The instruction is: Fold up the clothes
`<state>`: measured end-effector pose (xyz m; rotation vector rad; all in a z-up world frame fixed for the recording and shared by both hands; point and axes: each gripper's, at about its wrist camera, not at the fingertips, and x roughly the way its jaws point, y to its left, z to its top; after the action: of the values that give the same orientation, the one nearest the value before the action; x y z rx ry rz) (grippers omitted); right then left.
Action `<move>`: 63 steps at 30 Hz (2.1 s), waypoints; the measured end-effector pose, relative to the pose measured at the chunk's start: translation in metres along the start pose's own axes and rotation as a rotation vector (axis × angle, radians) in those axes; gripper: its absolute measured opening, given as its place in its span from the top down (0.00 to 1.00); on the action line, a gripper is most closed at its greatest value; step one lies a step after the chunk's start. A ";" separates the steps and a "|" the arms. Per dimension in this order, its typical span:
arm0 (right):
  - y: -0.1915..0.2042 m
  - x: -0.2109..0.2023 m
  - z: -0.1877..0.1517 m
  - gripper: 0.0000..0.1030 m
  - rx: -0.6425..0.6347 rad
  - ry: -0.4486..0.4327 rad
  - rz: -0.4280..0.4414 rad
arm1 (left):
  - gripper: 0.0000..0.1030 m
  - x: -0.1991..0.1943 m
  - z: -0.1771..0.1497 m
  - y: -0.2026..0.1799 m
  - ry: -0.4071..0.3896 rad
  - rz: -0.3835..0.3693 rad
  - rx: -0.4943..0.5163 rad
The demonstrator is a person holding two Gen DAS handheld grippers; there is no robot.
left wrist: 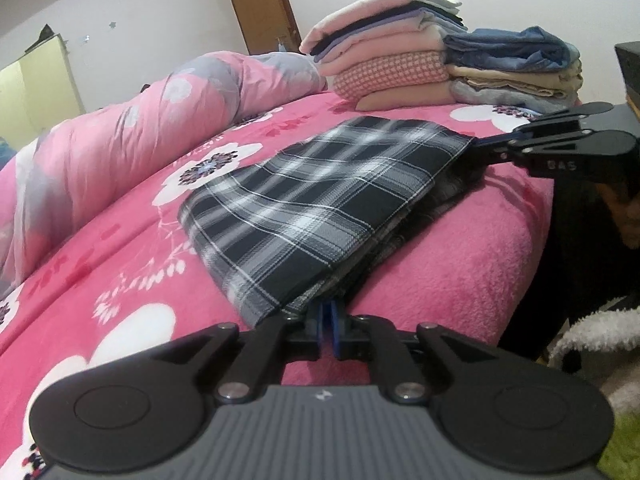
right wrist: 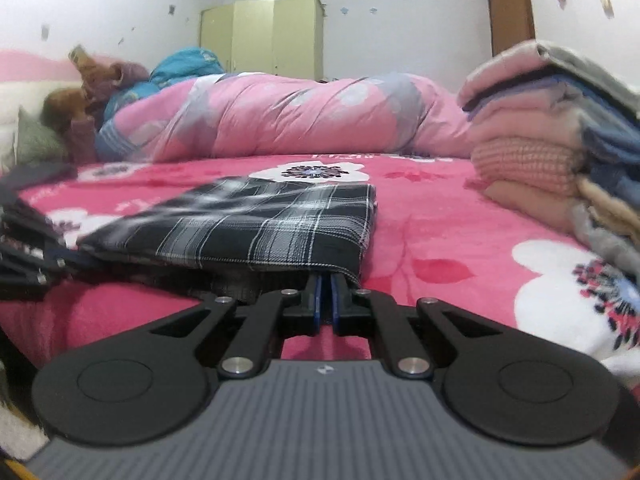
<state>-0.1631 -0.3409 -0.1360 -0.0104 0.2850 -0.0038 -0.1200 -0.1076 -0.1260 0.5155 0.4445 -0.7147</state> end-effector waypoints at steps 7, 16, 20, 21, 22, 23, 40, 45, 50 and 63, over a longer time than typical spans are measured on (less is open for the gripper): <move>-0.016 -0.033 0.016 0.75 -0.065 -0.047 0.021 | 0.74 -0.025 0.005 0.001 -0.060 0.009 0.030; -0.019 -0.009 0.009 0.75 -0.189 0.047 0.053 | 0.67 -0.005 0.014 -0.007 -0.059 0.051 0.042; -0.017 -0.001 0.006 0.77 -0.201 0.052 0.045 | 0.67 0.007 0.016 -0.009 -0.041 0.065 0.049; -0.016 0.001 0.007 0.80 -0.204 0.046 0.044 | 0.67 0.009 0.015 -0.010 -0.036 0.071 0.050; -0.014 -0.001 0.008 0.90 -0.200 0.029 0.041 | 0.68 0.011 0.015 -0.010 -0.031 0.078 0.051; -0.013 -0.005 0.010 0.95 -0.194 0.007 0.038 | 0.71 0.013 0.015 -0.010 -0.027 0.086 0.048; -0.036 -0.028 0.006 0.97 -0.059 0.090 0.106 | 0.78 -0.009 0.010 0.013 -0.012 0.029 0.001; -0.061 -0.039 0.032 0.96 0.046 0.006 0.103 | 0.72 -0.023 0.021 0.032 -0.061 0.034 -0.071; -0.052 -0.011 0.053 0.96 0.108 -0.028 0.175 | 0.66 0.005 0.047 0.038 -0.089 0.052 -0.165; -0.031 0.027 0.080 0.96 0.043 0.126 0.086 | 0.55 0.049 0.034 0.046 -0.001 -0.028 -0.309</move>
<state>-0.1145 -0.3717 -0.0664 0.0445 0.4107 0.0750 -0.0469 -0.1221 -0.1132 0.2186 0.5515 -0.6580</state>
